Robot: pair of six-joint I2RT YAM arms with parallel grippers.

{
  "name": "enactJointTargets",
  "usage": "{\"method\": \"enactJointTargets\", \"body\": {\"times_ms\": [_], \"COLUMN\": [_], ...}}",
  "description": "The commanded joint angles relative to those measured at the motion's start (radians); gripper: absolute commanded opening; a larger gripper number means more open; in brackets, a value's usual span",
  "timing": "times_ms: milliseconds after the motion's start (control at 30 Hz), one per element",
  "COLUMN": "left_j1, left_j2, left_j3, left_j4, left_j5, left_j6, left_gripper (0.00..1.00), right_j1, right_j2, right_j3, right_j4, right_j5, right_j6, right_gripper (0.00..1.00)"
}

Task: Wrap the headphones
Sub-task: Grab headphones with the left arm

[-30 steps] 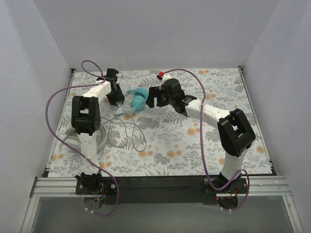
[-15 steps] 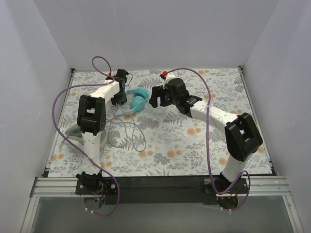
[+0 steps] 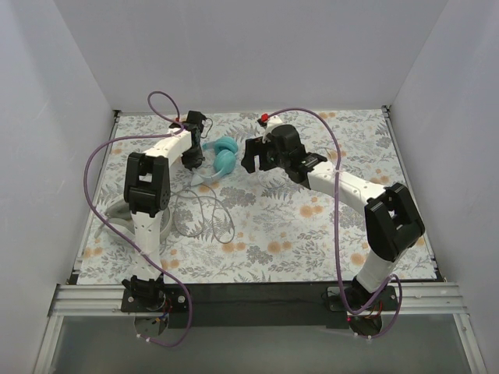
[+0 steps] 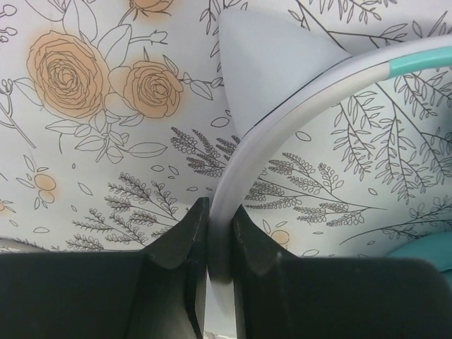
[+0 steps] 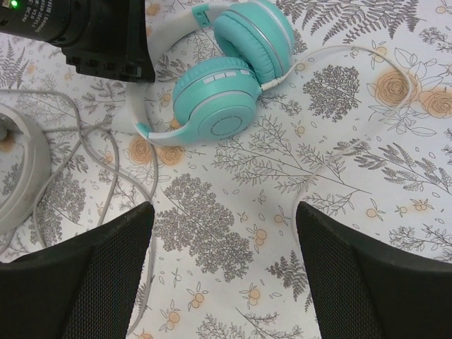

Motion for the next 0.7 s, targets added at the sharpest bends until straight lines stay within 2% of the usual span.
{"method": "enactJointTargets", "body": {"times_ms": [0, 100, 167, 333, 500, 667], "left_j1": [-0.008, -0.008, -0.008, -0.008, -0.011, -0.045], "left_j2": [-0.017, -0.106, -0.168, -0.298, -0.453, -0.603], "left_j3": [-0.035, -0.040, -0.035, -0.055, -0.098, -0.184], "left_j4": [0.001, 0.057, 0.076, 0.148, 0.195, 0.246], "left_j5": [0.015, 0.001, -0.020, -0.037, -0.010, -0.031], "left_j6": [-0.027, -0.028, -0.021, 0.013, 0.019, 0.065], "left_gripper": [0.00, 0.00, 0.00, 0.00, 0.00, 0.00], "right_j1": [-0.005, -0.031, -0.077, -0.152, -0.227, -0.244], "right_j2": [-0.047, -0.081, -0.121, -0.198, -0.204, -0.212], "right_j3": [0.033, 0.022, -0.002, -0.024, -0.032, -0.019], "right_j4": [-0.032, -0.038, -0.036, -0.038, -0.036, 0.028], "right_j5": [0.019, 0.044, -0.016, -0.054, -0.106, -0.232], "right_j6": [-0.072, -0.127, -0.139, -0.167, -0.156, -0.156], "right_gripper": [0.87, 0.87, 0.87, 0.88, 0.88, 0.88]}}
